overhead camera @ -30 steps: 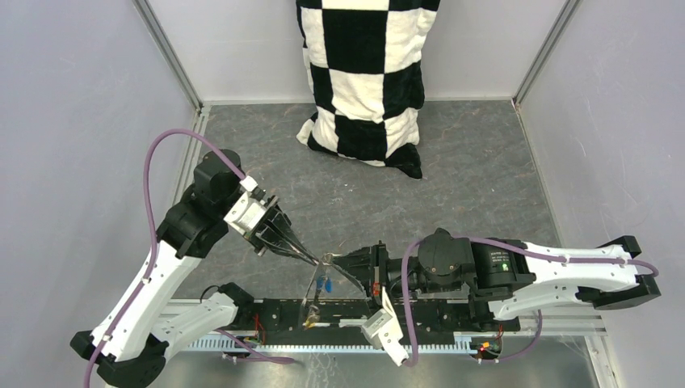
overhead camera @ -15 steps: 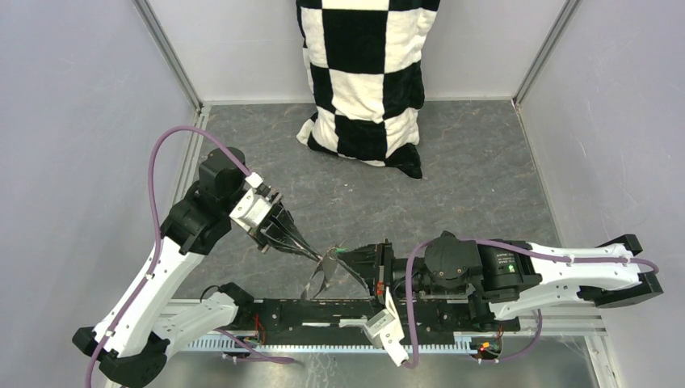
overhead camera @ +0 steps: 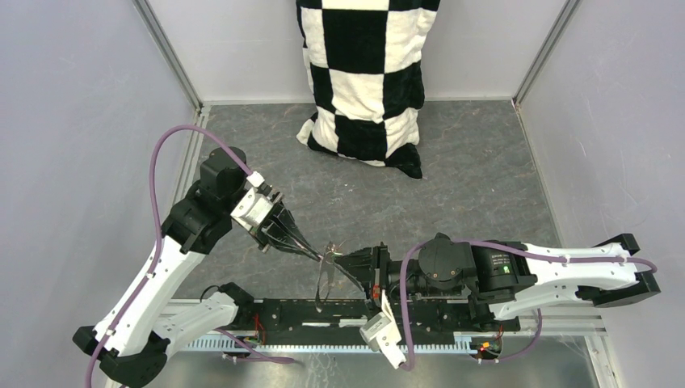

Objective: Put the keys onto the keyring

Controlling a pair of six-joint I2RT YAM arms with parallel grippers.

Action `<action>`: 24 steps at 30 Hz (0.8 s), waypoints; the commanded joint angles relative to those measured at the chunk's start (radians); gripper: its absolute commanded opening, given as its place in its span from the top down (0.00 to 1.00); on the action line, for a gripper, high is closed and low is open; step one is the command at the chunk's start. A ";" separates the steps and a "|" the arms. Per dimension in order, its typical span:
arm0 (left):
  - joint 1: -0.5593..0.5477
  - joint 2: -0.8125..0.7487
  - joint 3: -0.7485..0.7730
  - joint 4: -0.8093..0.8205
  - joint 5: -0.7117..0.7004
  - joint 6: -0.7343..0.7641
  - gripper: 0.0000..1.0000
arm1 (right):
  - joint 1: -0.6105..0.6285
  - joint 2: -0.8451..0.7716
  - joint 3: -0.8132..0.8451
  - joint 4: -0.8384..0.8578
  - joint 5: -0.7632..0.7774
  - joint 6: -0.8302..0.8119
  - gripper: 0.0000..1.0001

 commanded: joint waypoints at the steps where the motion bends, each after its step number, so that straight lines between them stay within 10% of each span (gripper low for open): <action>1: -0.001 -0.001 0.039 -0.003 0.000 0.037 0.98 | 0.015 0.000 0.052 0.036 -0.024 0.012 0.99; 24: -0.001 -0.015 0.030 -0.001 -0.010 0.040 0.98 | 0.025 0.002 0.065 0.018 0.016 -0.008 1.00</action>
